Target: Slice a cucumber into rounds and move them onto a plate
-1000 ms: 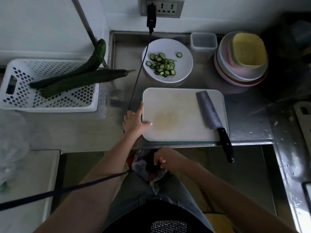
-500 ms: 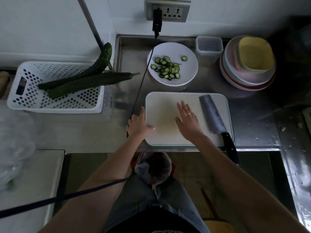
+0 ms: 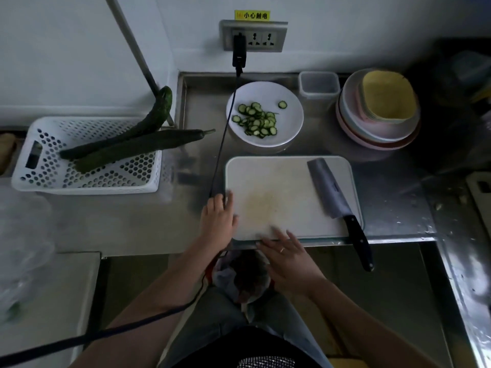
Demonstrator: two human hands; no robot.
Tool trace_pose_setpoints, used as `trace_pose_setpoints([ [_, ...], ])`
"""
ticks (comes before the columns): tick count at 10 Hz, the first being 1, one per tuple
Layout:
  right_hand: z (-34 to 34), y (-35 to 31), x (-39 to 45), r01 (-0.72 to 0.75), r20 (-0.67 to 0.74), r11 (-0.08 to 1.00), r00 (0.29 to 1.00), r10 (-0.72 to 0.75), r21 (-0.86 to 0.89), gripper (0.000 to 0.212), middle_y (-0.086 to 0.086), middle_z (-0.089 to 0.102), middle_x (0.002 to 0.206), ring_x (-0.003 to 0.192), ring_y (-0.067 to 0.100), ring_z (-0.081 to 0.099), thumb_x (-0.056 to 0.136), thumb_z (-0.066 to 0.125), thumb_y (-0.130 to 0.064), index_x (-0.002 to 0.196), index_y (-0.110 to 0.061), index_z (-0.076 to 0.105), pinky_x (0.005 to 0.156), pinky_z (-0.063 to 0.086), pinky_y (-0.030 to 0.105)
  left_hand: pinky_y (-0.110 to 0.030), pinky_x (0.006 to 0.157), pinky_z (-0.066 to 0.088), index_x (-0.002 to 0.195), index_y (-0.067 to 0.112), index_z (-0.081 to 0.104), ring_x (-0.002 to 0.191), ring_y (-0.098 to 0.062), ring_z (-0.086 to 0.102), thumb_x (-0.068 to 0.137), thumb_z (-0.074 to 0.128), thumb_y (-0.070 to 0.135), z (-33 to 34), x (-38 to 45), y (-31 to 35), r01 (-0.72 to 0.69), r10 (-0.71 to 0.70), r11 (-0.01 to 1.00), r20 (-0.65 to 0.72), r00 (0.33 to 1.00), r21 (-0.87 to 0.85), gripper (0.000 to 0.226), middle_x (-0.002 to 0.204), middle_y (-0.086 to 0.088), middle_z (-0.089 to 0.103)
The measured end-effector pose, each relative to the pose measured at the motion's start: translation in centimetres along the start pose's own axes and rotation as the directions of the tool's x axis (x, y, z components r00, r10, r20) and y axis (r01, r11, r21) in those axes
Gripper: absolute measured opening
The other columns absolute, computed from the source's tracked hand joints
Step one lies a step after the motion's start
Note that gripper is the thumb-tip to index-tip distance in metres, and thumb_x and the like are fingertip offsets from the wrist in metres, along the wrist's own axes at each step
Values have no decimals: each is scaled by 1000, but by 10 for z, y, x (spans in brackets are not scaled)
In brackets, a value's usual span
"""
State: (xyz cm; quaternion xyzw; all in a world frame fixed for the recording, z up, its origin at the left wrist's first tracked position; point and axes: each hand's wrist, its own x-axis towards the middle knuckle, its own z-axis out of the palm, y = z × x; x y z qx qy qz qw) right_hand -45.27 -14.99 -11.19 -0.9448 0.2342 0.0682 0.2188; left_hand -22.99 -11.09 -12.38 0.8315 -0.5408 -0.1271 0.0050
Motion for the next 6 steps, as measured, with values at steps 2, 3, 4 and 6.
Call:
trace_pose_setpoints([
  [2, -29, 5, 2, -337, -50, 941, 941, 335, -36, 48, -7, 48, 142, 138, 10, 35, 94, 44, -37, 140, -31, 34, 117, -8, 50, -41, 78, 46, 139, 7, 40, 99, -34, 50, 87, 59, 25, 1, -2, -13, -130, 133, 987, -30, 991, 93, 57, 112, -17, 52],
  [3, -43, 1, 11, -453, 48, 888, 888, 457, -75, 46, -11, 35, 150, 142, 4, 22, 98, 42, -35, 142, -34, 31, 110, -15, 63, -40, 83, 46, 142, 9, 29, 109, -31, 47, 93, 47, 16, -17, 7, -8, -71, 75, 994, 36, 997, -85, 53, 121, -15, 48],
  [4, -84, -9, 7, -483, -136, 778, 809, 572, 401, 6, -12, 71, 96, 101, 8, 65, 95, 53, -37, 100, -38, 56, 113, 23, 56, -35, 76, 49, 125, 11, 47, 102, -25, 56, 88, 58, 17, -59, 12, -15, -81, 50, 948, -108, 993, -307, 39, 113, -8, 56],
  [6, -236, -30, -38, -40, -524, 632, 521, 674, 774, 7, -17, 69, 67, 60, -2, 62, 92, 59, -13, 88, -17, 63, 58, 46, 13, -24, 59, 46, 71, 17, 58, 62, -11, 54, 76, 66, 38, -240, -54, -28, -352, 178, 603, -310, 934, -716, 23, 68, 1, 58],
])
